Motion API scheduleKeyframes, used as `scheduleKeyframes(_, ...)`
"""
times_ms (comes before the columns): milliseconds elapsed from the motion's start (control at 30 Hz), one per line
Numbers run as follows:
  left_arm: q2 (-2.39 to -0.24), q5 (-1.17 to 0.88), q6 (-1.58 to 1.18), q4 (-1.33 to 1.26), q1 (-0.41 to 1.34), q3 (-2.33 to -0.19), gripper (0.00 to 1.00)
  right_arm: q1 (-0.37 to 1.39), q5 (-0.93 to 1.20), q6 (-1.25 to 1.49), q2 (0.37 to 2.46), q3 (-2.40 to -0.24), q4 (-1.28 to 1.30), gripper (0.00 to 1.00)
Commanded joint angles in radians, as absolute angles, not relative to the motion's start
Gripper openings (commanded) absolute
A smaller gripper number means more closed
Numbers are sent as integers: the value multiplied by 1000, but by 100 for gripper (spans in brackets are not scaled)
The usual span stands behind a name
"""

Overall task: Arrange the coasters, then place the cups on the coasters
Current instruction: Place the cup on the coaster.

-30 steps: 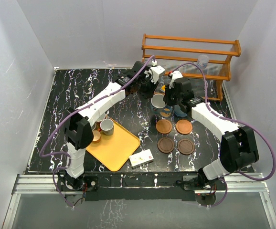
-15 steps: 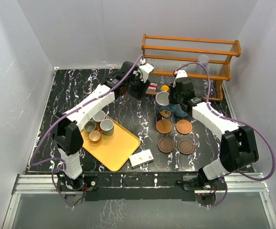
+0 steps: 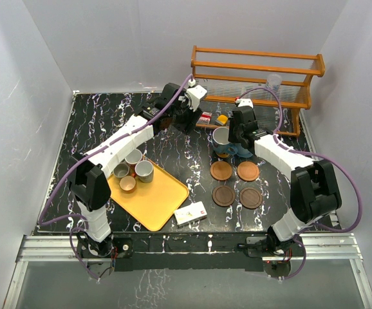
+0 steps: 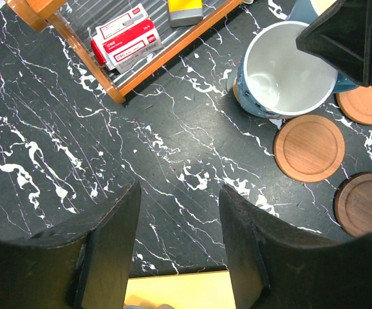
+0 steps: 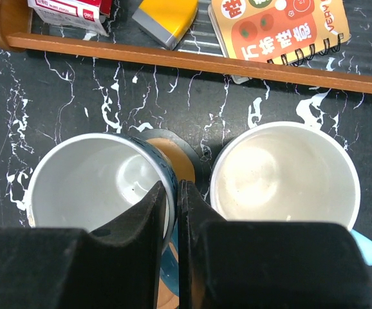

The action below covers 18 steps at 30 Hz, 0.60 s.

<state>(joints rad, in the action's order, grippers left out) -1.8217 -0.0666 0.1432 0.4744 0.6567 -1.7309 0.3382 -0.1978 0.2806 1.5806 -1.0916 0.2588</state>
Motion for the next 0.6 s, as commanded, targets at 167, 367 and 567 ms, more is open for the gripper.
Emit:
scheduleKeyframes(167, -1774, -67, 157, 469, 658, -1717, 51, 326, -220, 291, 1601, -1187, 202, 0)
scheduleKeyframes(367, -1772, -69, 162, 466, 658, -1709, 51, 320, -217, 279, 1599, -1188, 207, 0)
scheduleKeyframes(567, -1772, -72, 163, 468, 658, -1708, 51, 318, -213, 273, 1597, -1183, 207, 0)
